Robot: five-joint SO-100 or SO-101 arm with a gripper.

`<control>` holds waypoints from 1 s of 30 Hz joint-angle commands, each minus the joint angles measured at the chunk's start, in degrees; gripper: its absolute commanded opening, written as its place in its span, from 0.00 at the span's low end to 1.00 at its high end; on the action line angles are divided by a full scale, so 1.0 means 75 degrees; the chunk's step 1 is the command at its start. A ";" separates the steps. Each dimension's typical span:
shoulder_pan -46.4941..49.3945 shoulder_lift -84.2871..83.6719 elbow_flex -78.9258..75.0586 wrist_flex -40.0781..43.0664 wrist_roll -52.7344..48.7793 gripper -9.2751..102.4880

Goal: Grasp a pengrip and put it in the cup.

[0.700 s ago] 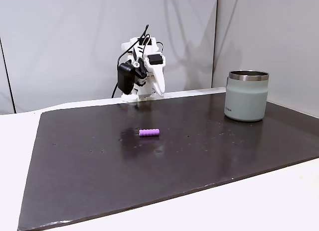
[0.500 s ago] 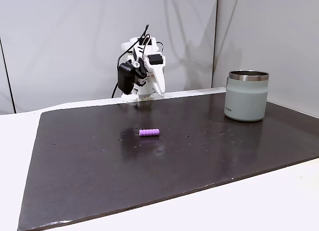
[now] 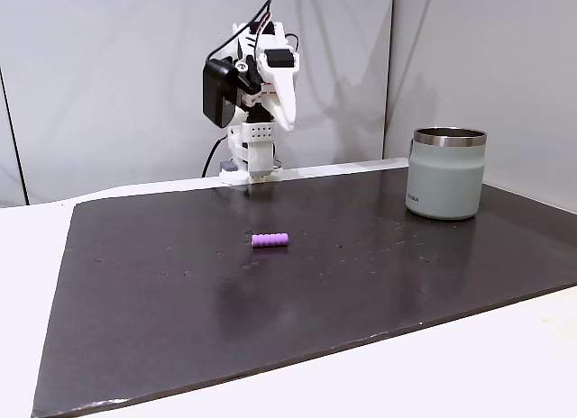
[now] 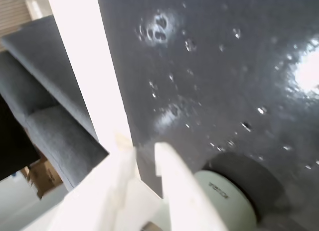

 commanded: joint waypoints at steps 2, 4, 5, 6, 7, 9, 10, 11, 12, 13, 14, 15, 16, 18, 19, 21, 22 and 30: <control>0.0398 -0.2332 -0.2320 0.0270 -0.0105 0.10; 0.0527 -0.3270 -0.3188 0.0609 -0.0059 0.12; 0.0563 -0.3715 -0.3598 0.0809 -0.0047 0.14; 0.0598 -0.4137 -0.3996 0.1020 -0.0012 0.15; 0.0609 -0.4547 -0.4383 0.1242 0.0000 0.17; 0.0609 -0.5367 -0.5180 0.1805 0.0000 0.21; 0.0633 -0.5766 -0.5566 0.2098 0.0035 0.22; 0.0668 -0.6117 -0.5918 0.2367 0.0094 0.23; 0.0691 -0.6480 -0.6270 0.2613 0.0129 0.24; 0.0727 -0.6797 -0.6598 0.2824 0.0176 0.25; 0.0750 -0.7102 -0.6902 0.3012 0.0211 0.25; 0.0762 -0.7371 -0.7160 0.3152 0.0211 0.26; 0.0785 -0.7605 -0.7371 0.3281 0.0211 0.26; 0.0797 -0.8109 -0.7781 0.3504 0.0223 0.26; 0.0832 -0.8379 -0.8004 0.3633 0.0258 0.26; 0.0891 -0.8965 -0.8461 0.3855 0.0363 0.26; 0.0914 -0.9234 -0.8672 0.3926 0.0398 0.26; 0.0914 -1.0570 -0.9492 0.4020 0.0410 0.26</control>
